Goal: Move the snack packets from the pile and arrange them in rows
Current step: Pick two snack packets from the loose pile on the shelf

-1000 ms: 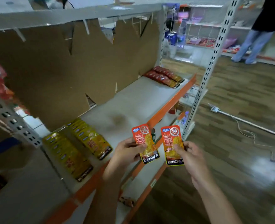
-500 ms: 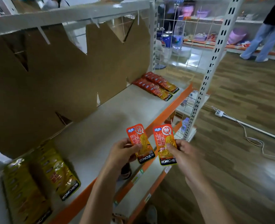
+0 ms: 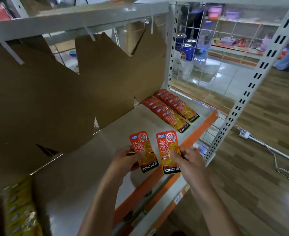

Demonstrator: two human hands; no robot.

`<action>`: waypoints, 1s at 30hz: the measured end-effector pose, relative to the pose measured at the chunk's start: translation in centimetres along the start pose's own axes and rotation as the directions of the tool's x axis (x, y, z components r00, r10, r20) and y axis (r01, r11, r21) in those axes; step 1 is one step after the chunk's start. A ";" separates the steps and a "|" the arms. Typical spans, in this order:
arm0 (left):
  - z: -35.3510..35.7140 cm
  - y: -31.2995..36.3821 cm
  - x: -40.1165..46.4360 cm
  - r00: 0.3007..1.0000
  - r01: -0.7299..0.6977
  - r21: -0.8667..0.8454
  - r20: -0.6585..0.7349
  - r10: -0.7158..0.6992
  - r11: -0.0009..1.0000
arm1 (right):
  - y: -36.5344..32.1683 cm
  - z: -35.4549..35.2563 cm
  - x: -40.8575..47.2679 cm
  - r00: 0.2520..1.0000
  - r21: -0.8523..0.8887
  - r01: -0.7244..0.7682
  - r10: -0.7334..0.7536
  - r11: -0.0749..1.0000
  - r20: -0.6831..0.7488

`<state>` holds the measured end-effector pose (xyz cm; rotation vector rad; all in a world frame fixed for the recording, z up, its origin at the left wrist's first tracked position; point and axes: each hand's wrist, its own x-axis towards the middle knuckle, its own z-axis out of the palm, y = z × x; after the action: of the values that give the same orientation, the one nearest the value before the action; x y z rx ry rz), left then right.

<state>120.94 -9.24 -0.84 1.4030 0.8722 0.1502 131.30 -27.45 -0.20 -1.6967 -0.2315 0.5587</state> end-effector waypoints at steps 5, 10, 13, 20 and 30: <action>0.2 0.9 2.0 0.993 0.025 -0.031 -0.113 -0.028 0.999 | -0.5 0.5 4.2 0.997 -0.030 0.000 0.003 1.000 0.075; 1.0 1.9 3.7 0.963 0.024 -0.102 -0.264 -0.050 0.995 | -1.3 0.6 8.5 0.978 -0.103 0.018 0.004 0.995 0.209; 1.7 2.4 4.8 0.939 0.031 -0.149 -0.333 -0.079 0.988 | -1.9 0.3 10.9 0.956 -0.141 0.010 0.032 0.990 0.290; 3.3 2.8 6.3 0.876 0.037 -0.243 -0.458 -0.149 0.969 | -3.4 0.4 15.2 0.906 -0.176 0.048 0.032 0.983 0.422; 3.7 4.0 7.6 0.810 -0.003 -0.285 -0.563 -0.165 0.958 | -4.8 2.6 19.3 0.867 -0.325 0.237 -0.048 0.915 0.496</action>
<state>130.07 -6.94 -0.88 1.0571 1.3618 0.6421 147.43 -15.48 -0.40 -1.8635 -0.8716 0.8600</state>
